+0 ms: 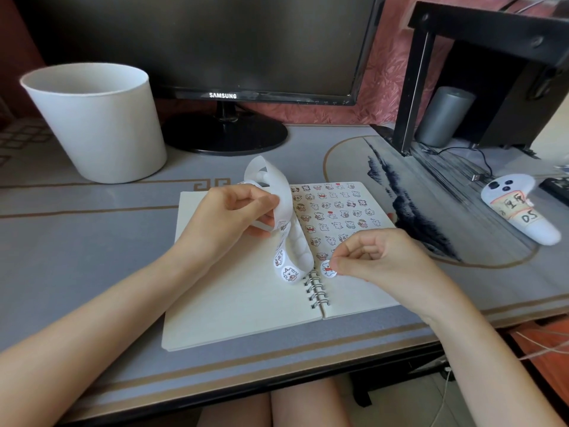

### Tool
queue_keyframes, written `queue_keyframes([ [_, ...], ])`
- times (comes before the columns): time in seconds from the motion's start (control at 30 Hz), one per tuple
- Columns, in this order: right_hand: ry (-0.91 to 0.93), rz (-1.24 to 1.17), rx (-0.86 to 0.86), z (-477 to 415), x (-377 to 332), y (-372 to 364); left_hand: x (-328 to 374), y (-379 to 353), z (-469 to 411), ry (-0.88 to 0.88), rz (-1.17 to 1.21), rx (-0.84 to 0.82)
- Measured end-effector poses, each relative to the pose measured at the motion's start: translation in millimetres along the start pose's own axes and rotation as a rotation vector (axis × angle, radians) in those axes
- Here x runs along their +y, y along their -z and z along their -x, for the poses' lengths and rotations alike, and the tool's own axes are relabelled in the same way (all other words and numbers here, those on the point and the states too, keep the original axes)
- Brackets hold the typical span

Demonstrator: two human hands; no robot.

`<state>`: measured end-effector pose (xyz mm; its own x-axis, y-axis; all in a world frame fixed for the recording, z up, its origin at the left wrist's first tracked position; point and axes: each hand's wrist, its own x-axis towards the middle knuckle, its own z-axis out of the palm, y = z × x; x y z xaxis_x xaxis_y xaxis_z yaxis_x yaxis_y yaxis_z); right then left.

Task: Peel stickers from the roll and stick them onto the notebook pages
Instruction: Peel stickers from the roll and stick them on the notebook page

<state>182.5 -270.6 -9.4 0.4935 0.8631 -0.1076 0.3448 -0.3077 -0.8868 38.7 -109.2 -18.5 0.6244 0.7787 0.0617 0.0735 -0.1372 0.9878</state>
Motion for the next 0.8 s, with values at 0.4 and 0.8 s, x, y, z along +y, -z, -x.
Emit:
queue_keyframes([
  [0.4,0.045,0.076,0.067,-2.6,7.3,-6.3,0.7,-1.0,0.9,-0.013,0.003,-0.002],
  [0.8,0.071,0.119,0.069,-2.7,8.7,-5.6,3.2,-2.0,2.1,-0.005,0.011,-0.003],
])
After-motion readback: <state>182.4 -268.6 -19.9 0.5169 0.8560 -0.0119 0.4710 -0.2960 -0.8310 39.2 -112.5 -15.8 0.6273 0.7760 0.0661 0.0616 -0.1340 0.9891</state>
